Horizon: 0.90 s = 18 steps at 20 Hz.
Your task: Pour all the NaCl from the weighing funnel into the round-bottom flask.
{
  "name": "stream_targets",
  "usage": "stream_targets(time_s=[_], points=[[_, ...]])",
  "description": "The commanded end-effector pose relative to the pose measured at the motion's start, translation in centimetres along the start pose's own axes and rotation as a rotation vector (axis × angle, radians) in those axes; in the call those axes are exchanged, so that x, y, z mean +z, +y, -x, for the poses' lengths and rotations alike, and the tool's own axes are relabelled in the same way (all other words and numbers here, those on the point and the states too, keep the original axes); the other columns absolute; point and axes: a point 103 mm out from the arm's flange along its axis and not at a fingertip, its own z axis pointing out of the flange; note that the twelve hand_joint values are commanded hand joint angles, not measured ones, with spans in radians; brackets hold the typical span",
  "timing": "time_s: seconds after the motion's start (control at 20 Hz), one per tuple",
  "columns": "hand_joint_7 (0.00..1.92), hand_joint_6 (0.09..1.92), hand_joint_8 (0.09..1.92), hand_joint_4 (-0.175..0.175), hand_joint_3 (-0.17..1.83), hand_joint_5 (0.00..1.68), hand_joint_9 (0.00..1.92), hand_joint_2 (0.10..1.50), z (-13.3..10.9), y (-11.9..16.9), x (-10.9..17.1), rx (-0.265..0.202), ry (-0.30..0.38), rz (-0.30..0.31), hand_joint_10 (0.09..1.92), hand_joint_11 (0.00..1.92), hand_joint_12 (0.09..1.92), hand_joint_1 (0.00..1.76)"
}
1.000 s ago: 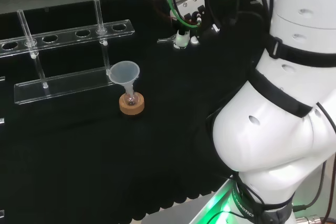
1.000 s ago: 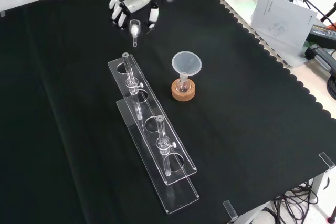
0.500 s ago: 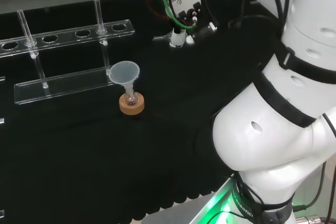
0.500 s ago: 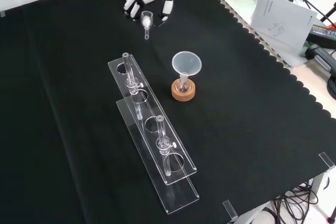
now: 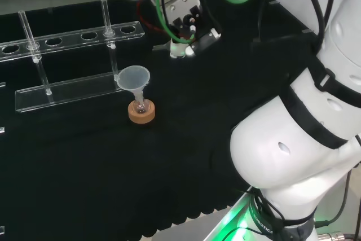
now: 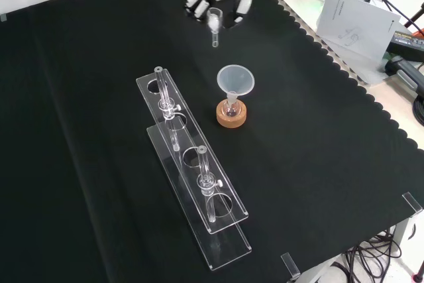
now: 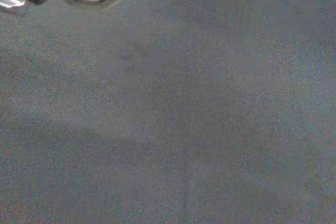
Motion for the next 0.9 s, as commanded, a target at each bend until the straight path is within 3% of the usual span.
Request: stream_targets(time_s=[0.05, 0.9], points=[[0.61, 0.85, 0.69, 0.175, 0.57, 1.15, 0.91, 0.75, -1.6, -2.9, -0.6, 0.003, -0.034, -0.005, 0.43, 0.69, 1.14, 1.09], [0.61, 0.85, 0.69, 0.175, 0.57, 1.15, 0.92, 0.75, -4.2, -3.8, -1.8, -0.023, -0.118, -0.020, 0.42, 0.69, 1.13, 1.09]])
